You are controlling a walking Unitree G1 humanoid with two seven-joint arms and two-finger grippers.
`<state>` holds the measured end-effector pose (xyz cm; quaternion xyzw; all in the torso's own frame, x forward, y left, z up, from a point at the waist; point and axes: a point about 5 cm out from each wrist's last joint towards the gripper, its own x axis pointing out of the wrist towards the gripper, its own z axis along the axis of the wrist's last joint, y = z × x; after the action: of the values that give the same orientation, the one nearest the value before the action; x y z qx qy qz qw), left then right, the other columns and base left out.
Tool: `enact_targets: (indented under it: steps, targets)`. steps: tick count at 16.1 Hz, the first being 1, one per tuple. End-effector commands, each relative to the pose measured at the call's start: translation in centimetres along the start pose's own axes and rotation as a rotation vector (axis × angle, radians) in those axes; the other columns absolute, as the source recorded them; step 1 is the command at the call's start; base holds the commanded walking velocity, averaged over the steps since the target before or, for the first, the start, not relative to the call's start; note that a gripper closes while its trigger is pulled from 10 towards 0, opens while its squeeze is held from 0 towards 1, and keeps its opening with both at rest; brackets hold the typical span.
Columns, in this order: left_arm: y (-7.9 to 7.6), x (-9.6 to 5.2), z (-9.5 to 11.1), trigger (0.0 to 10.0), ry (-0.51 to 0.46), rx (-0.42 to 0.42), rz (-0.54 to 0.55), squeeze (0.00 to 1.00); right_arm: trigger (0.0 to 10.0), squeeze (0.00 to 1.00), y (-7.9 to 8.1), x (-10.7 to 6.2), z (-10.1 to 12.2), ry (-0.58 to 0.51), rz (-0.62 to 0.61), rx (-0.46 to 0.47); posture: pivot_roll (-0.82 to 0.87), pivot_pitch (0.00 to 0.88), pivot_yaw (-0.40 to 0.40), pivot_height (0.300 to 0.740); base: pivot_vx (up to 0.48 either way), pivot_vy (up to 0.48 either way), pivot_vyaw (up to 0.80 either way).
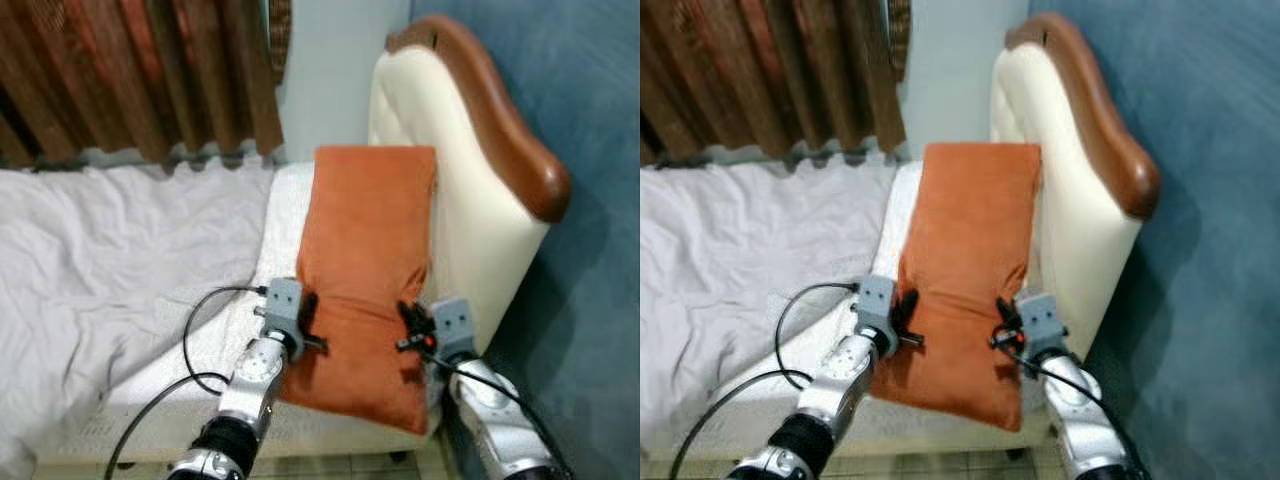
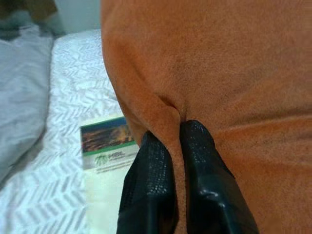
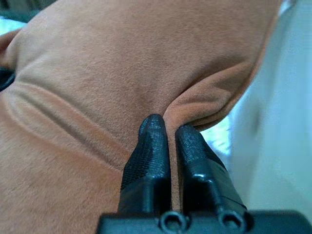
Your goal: Clean up the room
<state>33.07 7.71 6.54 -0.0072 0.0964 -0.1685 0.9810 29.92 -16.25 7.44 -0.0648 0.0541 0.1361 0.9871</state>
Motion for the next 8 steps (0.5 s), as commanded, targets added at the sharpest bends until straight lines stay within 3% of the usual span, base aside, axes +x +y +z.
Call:
enact_targets:
  steps: [1, 7, 8]
  targets:
    - [2.90, 0.12, 2.07, 10.0, -0.078, -0.002, 0.105, 0.00, 10.0, 0.00, -0.65, -0.09, 0.18, -0.003, -0.033, -0.008, -0.09, 0.011, 0.011, 0.740, 0.442, 0.000, 0.00]
    - [2.54, 0.57, 2.31, 10.0, -0.065, 0.006, 0.086, 0.00, 10.0, 0.00, -0.35, -0.11, 0.03, 0.005, -0.020, -0.011, -0.09, 0.020, 0.018, 0.740, 0.462, 0.000, 0.00]
    - [2.48, 0.72, 2.33, 10.0, -0.051, 0.050, 0.090, 0.00, 10.0, 0.00, -0.33, -0.15, -0.01, 0.007, -0.020, -0.011, -0.10, 0.018, 0.020, 0.740, 0.000, 0.000, 0.00]
